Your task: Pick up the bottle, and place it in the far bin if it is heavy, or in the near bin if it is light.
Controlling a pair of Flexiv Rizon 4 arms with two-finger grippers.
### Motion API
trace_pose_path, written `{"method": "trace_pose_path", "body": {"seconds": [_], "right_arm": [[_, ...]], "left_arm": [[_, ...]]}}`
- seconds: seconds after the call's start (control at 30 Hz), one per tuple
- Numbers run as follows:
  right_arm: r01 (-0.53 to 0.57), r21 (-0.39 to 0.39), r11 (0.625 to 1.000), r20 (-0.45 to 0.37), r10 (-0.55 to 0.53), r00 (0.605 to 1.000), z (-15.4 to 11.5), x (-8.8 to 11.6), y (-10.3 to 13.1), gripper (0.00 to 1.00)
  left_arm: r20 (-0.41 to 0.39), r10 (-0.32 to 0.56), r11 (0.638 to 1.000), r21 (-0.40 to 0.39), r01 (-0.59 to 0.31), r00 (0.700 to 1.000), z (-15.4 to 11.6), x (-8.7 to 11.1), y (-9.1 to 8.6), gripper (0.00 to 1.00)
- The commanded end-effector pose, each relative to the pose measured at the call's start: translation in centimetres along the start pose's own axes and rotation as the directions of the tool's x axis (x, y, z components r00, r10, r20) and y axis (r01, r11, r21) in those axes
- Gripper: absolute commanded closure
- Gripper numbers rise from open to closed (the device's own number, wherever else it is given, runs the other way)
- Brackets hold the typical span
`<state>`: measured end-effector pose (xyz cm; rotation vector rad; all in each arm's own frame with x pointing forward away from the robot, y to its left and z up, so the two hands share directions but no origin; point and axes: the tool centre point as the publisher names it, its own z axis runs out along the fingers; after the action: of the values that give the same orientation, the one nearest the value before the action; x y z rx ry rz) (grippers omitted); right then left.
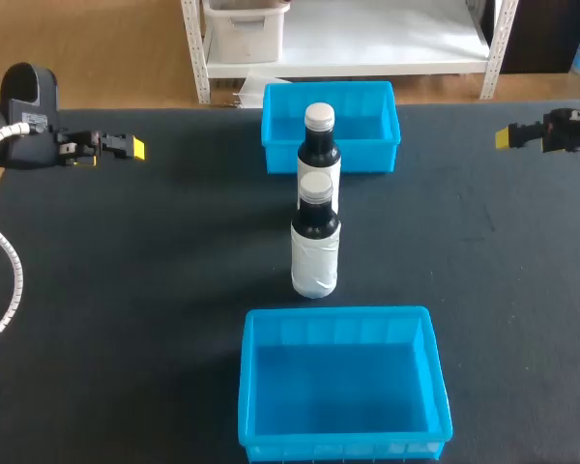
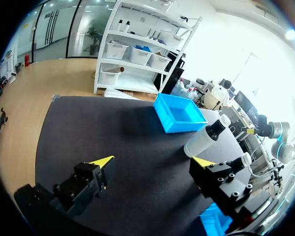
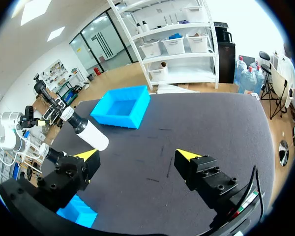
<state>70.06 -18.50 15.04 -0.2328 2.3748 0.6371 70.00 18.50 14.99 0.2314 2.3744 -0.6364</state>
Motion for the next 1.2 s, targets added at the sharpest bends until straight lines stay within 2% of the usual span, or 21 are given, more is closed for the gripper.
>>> {"method": "trace_pose_path", "body": {"seconds": [0.03, 0.33, 0.4, 0.5, 0.57, 0.6, 0.63, 0.67, 0.7, 1.2], "right_arm": [[0.0, 0.0, 1.0, 0.0, 0.0, 1.0, 0.0, 0.0, 0.0, 0.0], [0.0, 0.0, 1.0, 0.0, 0.0, 1.0, 0.0, 0.0, 0.0, 0.0], [0.09, -0.082, 0.993, -0.029, -0.092, 0.995, 0.2, 0.0, -0.1, 0.0], [0.21, -0.229, 0.95, -0.044, -0.226, 0.973, 0.2, -0.3, -0.3, 0.0], [0.312, -0.378, 0.872, -0.066, -0.362, 0.93, 0.1, -0.5, -0.2, 0.0], [0.354, -0.472, 0.807, -0.083, -0.441, 0.894, 0.0, -0.4, 0.0, 0.0], [0.399, -0.581, 0.71, -0.111, -0.555, 0.825, -0.3, 0.0, 0.5, 0.0], [0.452, -0.655, 0.605, -0.105, -0.666, 0.738, -0.6, 0.5, 0.9, 0.0], [0.444, -0.734, 0.514, -0.113, -0.736, 0.667, -0.9, 1.0, 1.0, 0.0], [0.444, -0.734, 0.514, -0.113, -0.736, 0.667, -0.9, 1.0, 1.0, 0.0]], "left_arm": [[0.0, 0.0, 1.0, 0.0, 0.0, 1.0, 0.0, 0.0, 0.0, 0.0], [0.0, 0.0, 1.0, 0.0, 0.0, 1.0, 0.0, 0.0, 0.0, 0.0], [0.0, 0.0, 1.0, 0.0, 0.0, 1.0, 0.0, 0.0, 0.0, 0.0], [0.0, 0.0, 1.0, 0.0, 0.0, 1.0, 0.0, 0.0, 0.0, 0.0], [0.0, 0.0, 1.0, 0.0, 0.0, 1.0, 0.0, 0.0, 0.0, 0.0], [0.0, 0.0, 1.0, 0.0, 0.0, 1.0, 0.0, 0.0, 0.0, 0.0], [0.0, 0.0, 1.0, 0.0, 0.0, 1.0, 0.0, 0.0, 0.0, 0.0], [0.0, 0.0, 1.0, 0.0, 0.0, 1.0, 0.0, 0.0, 0.0, 0.0], [0.0, 0.0, 1.0, 0.0, 0.0, 1.0, 0.0, 0.0, 0.0, 0.0], [0.0, 0.0, 1.0, 0.0, 0.0, 1.0, 0.0, 0.0, 0.0, 0.0]]}}
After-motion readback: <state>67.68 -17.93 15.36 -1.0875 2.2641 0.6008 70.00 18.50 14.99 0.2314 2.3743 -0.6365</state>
